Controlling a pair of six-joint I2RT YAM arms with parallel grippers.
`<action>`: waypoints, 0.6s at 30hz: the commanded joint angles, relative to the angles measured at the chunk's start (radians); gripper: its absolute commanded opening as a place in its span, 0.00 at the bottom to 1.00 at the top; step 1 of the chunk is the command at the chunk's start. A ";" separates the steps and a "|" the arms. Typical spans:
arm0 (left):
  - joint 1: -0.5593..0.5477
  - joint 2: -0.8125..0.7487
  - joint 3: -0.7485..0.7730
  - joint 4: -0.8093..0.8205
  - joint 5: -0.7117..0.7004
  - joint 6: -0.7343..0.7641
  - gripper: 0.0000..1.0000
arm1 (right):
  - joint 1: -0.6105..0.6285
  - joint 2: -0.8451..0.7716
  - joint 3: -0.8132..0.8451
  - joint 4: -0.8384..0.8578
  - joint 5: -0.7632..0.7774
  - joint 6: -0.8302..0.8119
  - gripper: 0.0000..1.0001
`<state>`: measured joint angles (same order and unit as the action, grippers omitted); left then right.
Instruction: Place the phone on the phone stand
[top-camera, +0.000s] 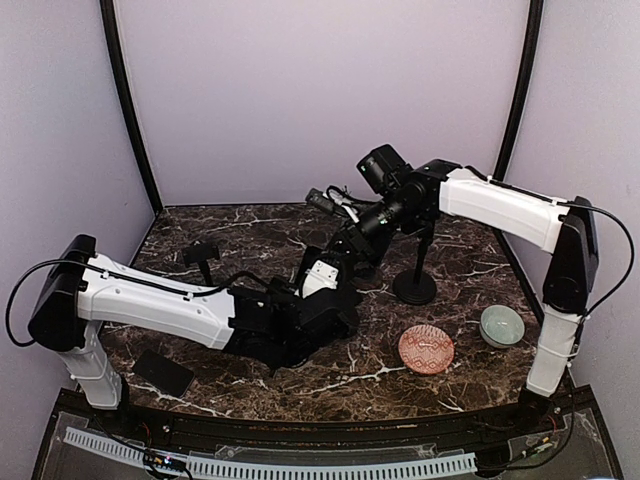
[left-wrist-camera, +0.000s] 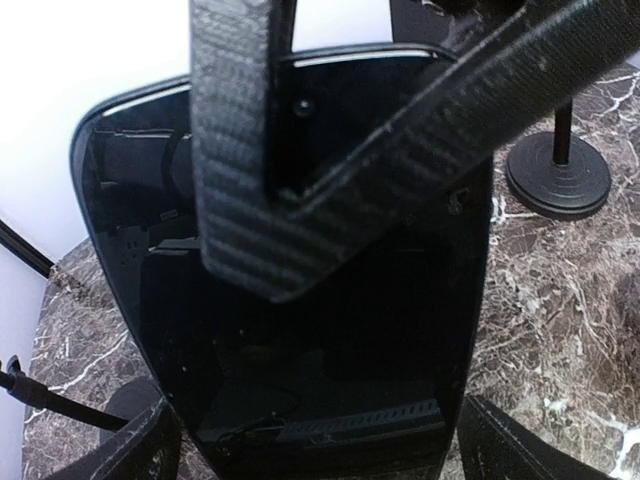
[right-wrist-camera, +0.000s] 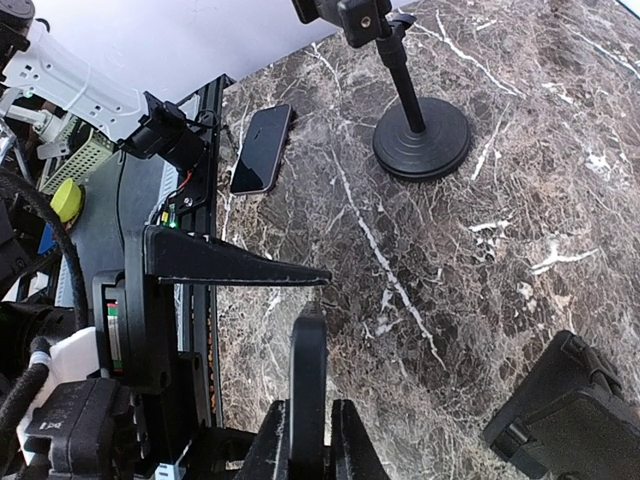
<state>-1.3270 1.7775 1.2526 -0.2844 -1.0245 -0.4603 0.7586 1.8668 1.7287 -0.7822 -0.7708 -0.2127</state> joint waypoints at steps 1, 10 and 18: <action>-0.001 -0.064 -0.015 0.010 0.041 0.014 0.99 | -0.014 -0.035 0.072 -0.023 -0.010 -0.039 0.00; -0.001 -0.330 -0.180 0.221 0.521 0.212 0.99 | -0.058 -0.113 0.086 -0.207 -0.049 -0.352 0.00; 0.004 -0.486 -0.234 0.246 0.731 0.348 0.93 | -0.022 -0.152 0.120 -0.372 0.011 -0.528 0.00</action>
<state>-1.3270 1.3315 1.0489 -0.0879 -0.4519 -0.2165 0.7040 1.7508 1.8004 -1.0695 -0.7593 -0.6296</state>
